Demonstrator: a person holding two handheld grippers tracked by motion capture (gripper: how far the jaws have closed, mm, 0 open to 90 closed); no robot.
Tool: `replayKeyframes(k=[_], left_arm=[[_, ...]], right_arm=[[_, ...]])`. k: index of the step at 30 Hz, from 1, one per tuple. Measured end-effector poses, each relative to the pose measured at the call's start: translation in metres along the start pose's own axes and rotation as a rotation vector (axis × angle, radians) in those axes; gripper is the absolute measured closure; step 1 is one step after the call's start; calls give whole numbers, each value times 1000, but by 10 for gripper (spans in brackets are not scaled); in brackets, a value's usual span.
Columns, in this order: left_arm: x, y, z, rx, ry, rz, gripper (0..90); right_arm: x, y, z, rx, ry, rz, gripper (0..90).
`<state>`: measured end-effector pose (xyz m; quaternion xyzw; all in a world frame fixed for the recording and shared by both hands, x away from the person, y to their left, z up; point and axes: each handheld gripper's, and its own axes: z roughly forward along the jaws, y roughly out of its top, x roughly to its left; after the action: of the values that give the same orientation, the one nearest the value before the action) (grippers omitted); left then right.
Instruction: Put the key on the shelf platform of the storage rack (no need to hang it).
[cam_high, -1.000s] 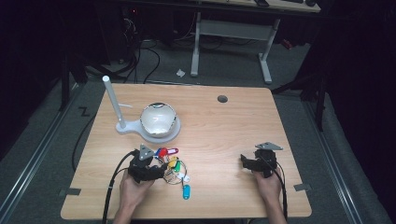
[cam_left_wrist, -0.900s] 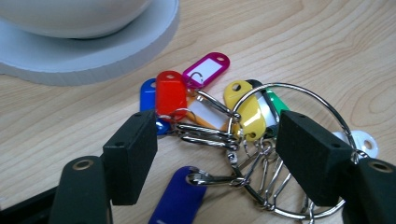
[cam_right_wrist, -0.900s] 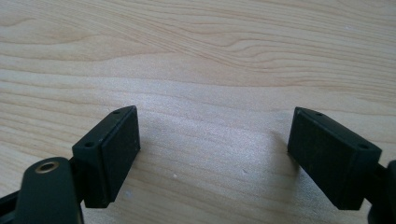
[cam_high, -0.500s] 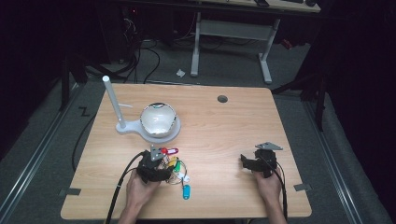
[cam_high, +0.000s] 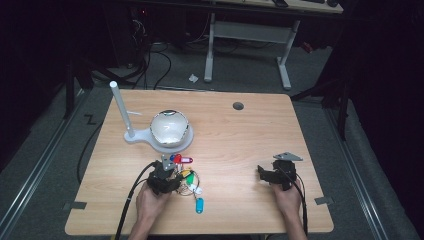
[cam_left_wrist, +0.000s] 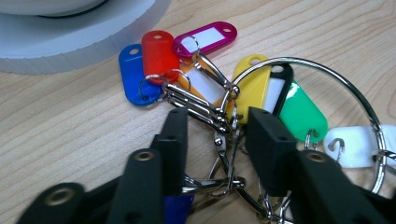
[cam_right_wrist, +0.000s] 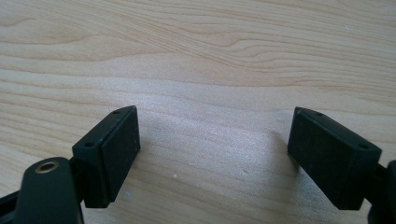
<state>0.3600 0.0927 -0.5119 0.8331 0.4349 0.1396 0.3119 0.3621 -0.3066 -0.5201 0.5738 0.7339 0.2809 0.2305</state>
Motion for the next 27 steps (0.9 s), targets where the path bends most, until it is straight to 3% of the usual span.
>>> replayKeyframes(k=[6,10,27], left_arm=[[0,3,1,8,2,-3,770],[3,4,1,14,-17,-24,787],[6,4,-10,-45,-43,-14,837]], right_arm=[[0,0,0,0,0,0,170],[0,0,0,0,0,0,170],[0,0,0,0,0,0,170]])
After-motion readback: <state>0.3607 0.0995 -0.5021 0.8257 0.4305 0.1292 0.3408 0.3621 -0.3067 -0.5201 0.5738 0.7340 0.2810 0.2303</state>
